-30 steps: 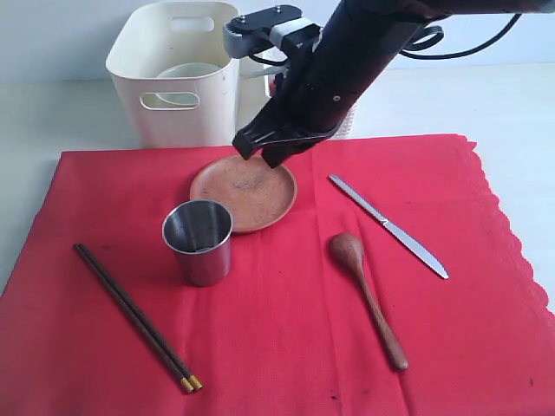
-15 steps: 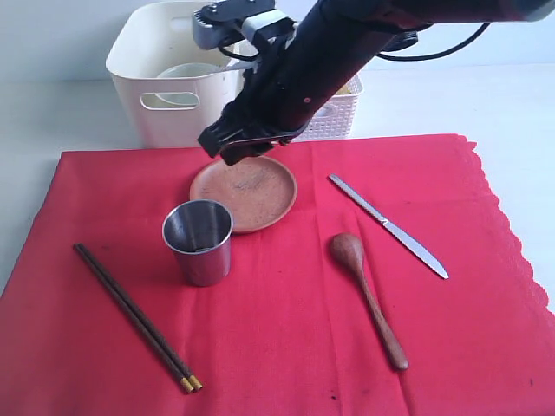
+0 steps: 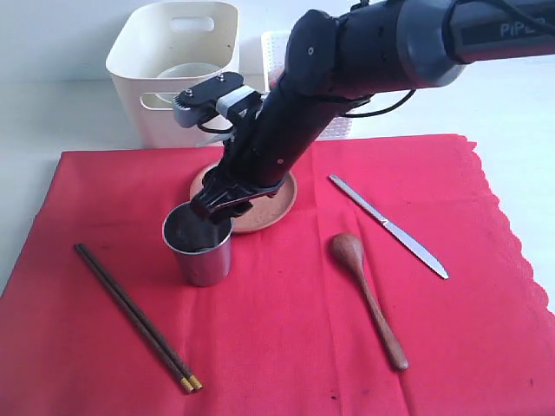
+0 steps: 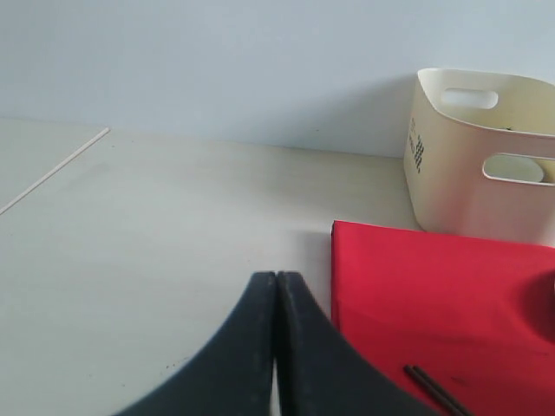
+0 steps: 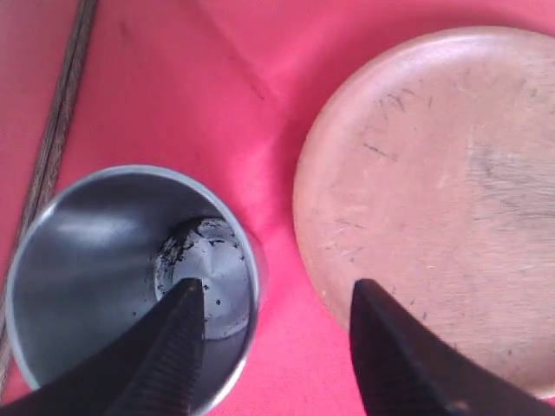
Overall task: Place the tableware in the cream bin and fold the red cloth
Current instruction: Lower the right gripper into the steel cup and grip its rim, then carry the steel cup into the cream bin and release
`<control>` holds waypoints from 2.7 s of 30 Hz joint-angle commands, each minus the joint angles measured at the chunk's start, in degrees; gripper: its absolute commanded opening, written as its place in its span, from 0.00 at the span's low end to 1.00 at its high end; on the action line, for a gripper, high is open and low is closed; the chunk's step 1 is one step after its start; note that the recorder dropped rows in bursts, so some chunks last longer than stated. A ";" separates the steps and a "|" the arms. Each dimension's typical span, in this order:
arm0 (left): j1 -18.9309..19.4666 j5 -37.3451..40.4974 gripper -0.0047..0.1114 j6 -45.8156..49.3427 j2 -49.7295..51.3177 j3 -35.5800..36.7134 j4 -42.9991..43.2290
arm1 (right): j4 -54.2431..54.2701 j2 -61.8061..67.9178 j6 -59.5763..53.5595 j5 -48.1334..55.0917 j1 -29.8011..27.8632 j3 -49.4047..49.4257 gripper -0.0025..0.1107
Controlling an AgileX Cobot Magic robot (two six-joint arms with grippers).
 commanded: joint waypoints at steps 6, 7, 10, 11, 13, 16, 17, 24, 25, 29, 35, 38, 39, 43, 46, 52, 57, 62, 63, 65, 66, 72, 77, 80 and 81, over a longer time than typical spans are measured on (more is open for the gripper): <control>0.23 -0.26 0.05 -0.14 0.17 -0.02 -0.17 | 10.62 3.55 -13.07 -0.97 0.11 0.15 0.40; 0.23 -0.26 0.05 -0.14 0.17 -0.02 -0.17 | 10.62 3.55 -13.07 -1.08 0.11 0.15 0.33; 0.23 -0.26 0.05 -0.14 0.17 -0.02 -0.17 | 10.62 3.42 -13.07 -1.87 0.11 0.15 0.16; 0.23 -0.26 0.05 -0.14 0.17 -0.02 -0.17 | 10.62 3.42 -13.07 -2.18 0.11 0.15 0.11; 0.23 -0.26 0.05 -0.14 0.17 -0.02 -0.17 | 10.62 3.21 -13.07 -2.18 0.11 0.15 0.02; 0.23 -0.26 0.05 -0.14 0.17 -0.02 -0.17 | 10.62 2.47 -13.07 -2.06 0.11 0.15 0.02; 0.23 -0.26 0.05 -0.14 0.17 -0.02 -0.17 | 10.62 1.46 -12.96 -2.06 0.11 0.05 0.02; 0.23 -0.26 0.05 -0.14 0.17 -0.02 -0.17 | 11.42 -3.48 -12.96 -5.59 0.11 0.05 0.02; 0.23 -0.26 0.05 -0.14 0.17 -0.02 -0.17 | 12.19 -3.79 -12.96 -7.19 0.11 0.05 0.02; 0.23 -0.26 0.05 -0.14 0.17 -0.02 -0.17 | 19.53 -4.14 -13.06 -19.64 0.11 0.05 0.02; 0.23 -0.26 0.05 -0.14 0.17 -0.02 -0.17 | 21.09 -4.14 -13.06 -24.93 0.11 -3.09 0.02; 0.23 -0.26 0.05 -0.14 0.17 -0.02 -0.17 | 20.97 -4.01 -13.06 -24.76 0.11 -6.74 0.02; 0.23 -0.26 0.05 -0.14 0.17 -0.02 -0.17 | 20.97 -3.88 -13.06 -24.76 0.11 -7.91 0.02; 0.23 -0.26 0.05 -0.14 0.17 -0.02 -0.17 | 21.09 -1.79 -13.06 -24.89 0.11 -14.01 0.02; 0.23 -0.26 0.05 -0.14 0.17 -0.02 -0.17 | 21.22 1.34 -13.06 -24.78 0.11 -18.43 0.02; 0.23 -0.26 0.05 -0.14 0.17 -0.02 -0.17 | 21.12 8.92 -13.06 -32.56 -0.02 -25.41 0.02; 0.23 -0.26 0.05 -0.14 0.17 -0.02 -0.17 | 21.23 13.99 -13.06 -39.54 -0.02 -27.19 0.02; 0.23 -0.26 0.05 -0.14 0.17 -0.02 -0.17 | 21.11 16.76 -13.06 -42.30 -0.02 -27.32 0.02; 0.23 -0.26 0.05 -0.14 0.17 -0.02 -0.17 | 21.11 17.08 -13.06 -42.77 -0.02 -27.32 0.02; 0.23 -0.26 0.05 -0.14 0.17 -0.02 -0.17 | 21.11 17.66 -13.06 -43.45 -0.02 -27.32 0.05; 0.23 -0.26 0.05 -0.14 0.17 -0.02 -0.17 | 21.23 17.90 -13.06 -43.90 -0.02 -27.32 0.08; 0.23 -0.26 0.05 -0.14 0.17 -0.02 -0.17 | 21.23 18.05 -13.06 -44.32 0.10 -27.32 0.32; 0.23 -0.26 0.05 -0.14 0.17 -0.02 -0.17 | 21.12 18.05 -13.06 -44.50 0.10 -27.32 0.51; 0.23 -0.26 0.05 -0.14 0.17 -0.02 -0.17 | 21.23 17.18 -13.06 -41.99 0.10 -27.32 0.54; 0.23 -0.26 0.05 -0.14 0.17 -0.02 -0.17 | 21.23 16.66 -13.06 -39.83 0.10 -27.32 0.54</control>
